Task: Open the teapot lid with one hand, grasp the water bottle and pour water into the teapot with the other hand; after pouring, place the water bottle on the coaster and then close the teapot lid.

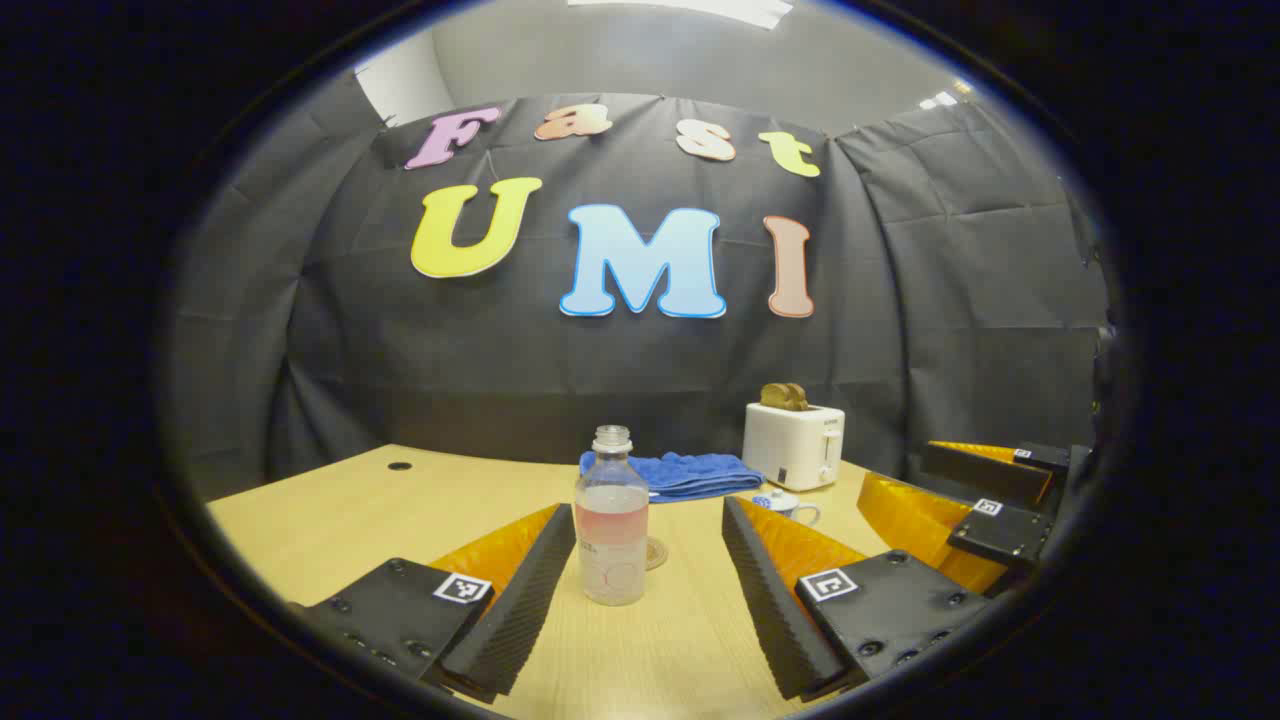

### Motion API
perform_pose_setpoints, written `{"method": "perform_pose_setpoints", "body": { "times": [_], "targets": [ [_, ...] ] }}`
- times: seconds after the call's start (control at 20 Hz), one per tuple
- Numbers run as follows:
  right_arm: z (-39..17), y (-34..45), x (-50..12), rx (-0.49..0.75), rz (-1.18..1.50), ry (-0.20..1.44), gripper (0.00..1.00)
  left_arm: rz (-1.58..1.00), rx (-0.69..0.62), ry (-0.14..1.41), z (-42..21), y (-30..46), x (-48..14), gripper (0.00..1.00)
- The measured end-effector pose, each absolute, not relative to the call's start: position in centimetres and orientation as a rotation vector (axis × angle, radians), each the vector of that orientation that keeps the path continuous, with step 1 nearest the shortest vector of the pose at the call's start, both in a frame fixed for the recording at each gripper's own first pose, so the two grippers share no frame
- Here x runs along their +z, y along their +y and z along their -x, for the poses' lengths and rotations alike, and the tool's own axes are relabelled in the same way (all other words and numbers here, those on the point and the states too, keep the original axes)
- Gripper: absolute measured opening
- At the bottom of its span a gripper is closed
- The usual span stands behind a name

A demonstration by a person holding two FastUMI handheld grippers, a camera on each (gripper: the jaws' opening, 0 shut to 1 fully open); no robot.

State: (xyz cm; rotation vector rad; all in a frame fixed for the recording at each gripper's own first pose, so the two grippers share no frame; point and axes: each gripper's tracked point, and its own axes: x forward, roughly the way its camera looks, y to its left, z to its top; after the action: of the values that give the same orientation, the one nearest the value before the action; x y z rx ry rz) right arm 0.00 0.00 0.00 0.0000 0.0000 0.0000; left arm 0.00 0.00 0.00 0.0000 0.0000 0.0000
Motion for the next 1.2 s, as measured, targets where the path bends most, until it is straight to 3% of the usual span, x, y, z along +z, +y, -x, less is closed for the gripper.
{"method": "perform_pose_setpoints", "body": {
  "times": [0.7, 1.0, 1.2],
  "targets": [
    [-2.4, -1.9, 2.2, -0.051, 0.060, 0.018, 0.95, -0.029, 0.010, 0.030, -0.7, 1.0, -0.2, 1.00],
    [-8.2, -1.2, 2.3, 0.014, -0.056, 0.040, 0.95, -0.029, 0.018, 0.070, -3.0, 2.7, -1.9, 1.00],
    [-12.7, -2.1, 2.0, -0.038, 0.011, 0.012, 0.95, -0.032, 0.011, 0.098, -5.3, 3.5, -3.5, 1.00]
  ]
}}
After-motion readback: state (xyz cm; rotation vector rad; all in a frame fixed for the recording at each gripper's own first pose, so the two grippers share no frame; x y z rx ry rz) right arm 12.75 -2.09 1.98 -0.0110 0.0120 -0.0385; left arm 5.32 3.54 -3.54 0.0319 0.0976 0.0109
